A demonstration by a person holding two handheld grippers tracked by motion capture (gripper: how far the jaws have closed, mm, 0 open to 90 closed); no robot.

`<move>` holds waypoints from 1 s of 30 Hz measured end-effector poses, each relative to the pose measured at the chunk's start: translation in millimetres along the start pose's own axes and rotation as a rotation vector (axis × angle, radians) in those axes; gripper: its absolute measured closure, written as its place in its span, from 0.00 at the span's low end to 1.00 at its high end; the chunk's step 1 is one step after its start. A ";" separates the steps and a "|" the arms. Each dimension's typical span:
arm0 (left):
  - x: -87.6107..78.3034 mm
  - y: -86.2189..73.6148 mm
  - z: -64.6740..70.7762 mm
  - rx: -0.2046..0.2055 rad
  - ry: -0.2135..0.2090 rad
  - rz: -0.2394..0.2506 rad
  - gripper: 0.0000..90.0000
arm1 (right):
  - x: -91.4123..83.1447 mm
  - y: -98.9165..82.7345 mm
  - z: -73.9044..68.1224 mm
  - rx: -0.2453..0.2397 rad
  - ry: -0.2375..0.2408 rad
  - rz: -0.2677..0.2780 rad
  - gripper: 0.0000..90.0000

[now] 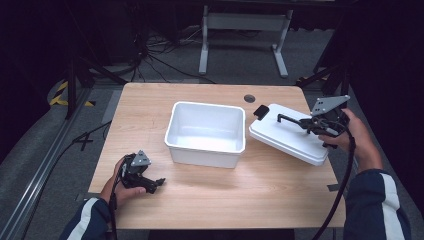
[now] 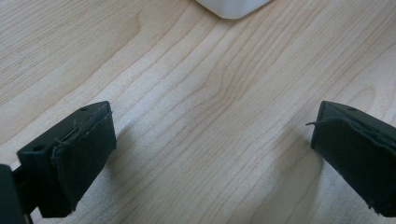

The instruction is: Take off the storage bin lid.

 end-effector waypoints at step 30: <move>0.0 0.0 0.0 0.000 0.000 0.000 0.00 | 59.4 -24.1 -17.7 0.083 0.083 -0.029 0.94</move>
Point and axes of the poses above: each handheld gripper's, and its own axes: x roughly forward along the jaws, y roughly out of its top, z roughly to its right, the point moved 5 cm from there along x, roughly forward along the jaws, and after that the axes turned 13 degrees about -x, right-handed, at the moved point
